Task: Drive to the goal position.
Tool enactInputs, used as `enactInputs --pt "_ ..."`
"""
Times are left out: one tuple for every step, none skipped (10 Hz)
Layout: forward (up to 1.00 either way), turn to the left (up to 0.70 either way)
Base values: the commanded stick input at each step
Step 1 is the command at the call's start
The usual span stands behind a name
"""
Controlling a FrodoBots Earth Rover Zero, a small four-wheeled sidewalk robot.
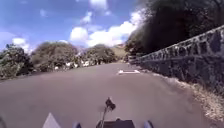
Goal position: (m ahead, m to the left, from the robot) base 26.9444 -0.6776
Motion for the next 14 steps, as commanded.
enactInputs --pt "0.70 -0.11" --pt "0.70 -0.14" --pt "0.70 -0.19" --pt "0.70 -0.23" --pt "0.70 -0.25" --pt "0.70 -0.12" --pt "0.70 0.00" --pt "0.70 0.00" --pt "0.70 0.00" --pt "0.70 0.00" --pt "0.70 0.00" --pt "0.70 0.00" --pt "0.70 0.00" --pt "0.70 0.00"
